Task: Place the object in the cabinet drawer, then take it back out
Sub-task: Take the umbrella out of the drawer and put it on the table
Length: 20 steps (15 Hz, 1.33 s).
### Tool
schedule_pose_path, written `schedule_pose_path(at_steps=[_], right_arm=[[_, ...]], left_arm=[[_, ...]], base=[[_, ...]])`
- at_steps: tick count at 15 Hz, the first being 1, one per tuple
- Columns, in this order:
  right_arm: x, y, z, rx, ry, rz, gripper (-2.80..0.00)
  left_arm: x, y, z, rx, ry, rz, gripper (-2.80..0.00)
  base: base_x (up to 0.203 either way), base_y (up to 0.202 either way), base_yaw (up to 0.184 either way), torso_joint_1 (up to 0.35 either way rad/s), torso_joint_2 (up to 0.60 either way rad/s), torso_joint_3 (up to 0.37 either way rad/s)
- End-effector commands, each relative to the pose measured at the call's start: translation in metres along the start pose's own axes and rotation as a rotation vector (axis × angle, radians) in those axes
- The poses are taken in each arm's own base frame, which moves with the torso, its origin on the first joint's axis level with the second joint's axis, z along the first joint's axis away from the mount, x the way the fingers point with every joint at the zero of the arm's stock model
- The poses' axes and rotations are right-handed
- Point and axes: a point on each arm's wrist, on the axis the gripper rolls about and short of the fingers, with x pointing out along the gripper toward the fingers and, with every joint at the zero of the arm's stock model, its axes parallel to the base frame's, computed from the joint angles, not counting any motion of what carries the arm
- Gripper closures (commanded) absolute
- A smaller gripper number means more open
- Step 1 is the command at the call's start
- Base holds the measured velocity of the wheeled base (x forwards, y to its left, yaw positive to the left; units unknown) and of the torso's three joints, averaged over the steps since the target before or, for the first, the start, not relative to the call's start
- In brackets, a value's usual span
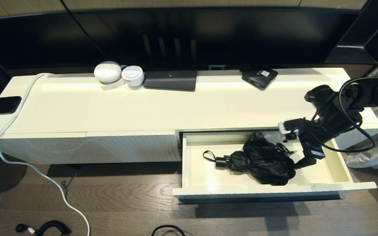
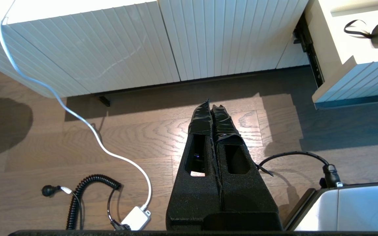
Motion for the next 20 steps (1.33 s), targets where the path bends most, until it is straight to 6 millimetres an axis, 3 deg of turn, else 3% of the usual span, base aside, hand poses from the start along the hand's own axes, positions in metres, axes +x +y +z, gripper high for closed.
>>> schedule_pose_path(at_steps=[1, 5, 20], right_arm=[[0.013, -0.003, -0.002, -0.003, 0.001, 0.023, -2.8], [0.029, -0.015, -0.004, -0.008, -0.002, 0.007, -2.8], [0.03, -0.023, -0.002, -0.029, -0.015, -0.066, -2.8]], left_arm=[[0.0, 0.0, 0.0, 0.001, 0.0, -0.001, 0.0], [0.0, 0.0, 0.0, 0.001, -0.001, -0.001, 0.0], [0.0, 0.0, 0.0, 0.001, 0.0, -0.001, 0.0]], base=[[0.0, 0.0, 0.0, 0.0, 0.0, 0.0], [0.0, 0.0, 0.0, 0.0, 0.0, 0.0], [0.0, 0.0, 0.0, 0.0, 0.0, 0.0]])
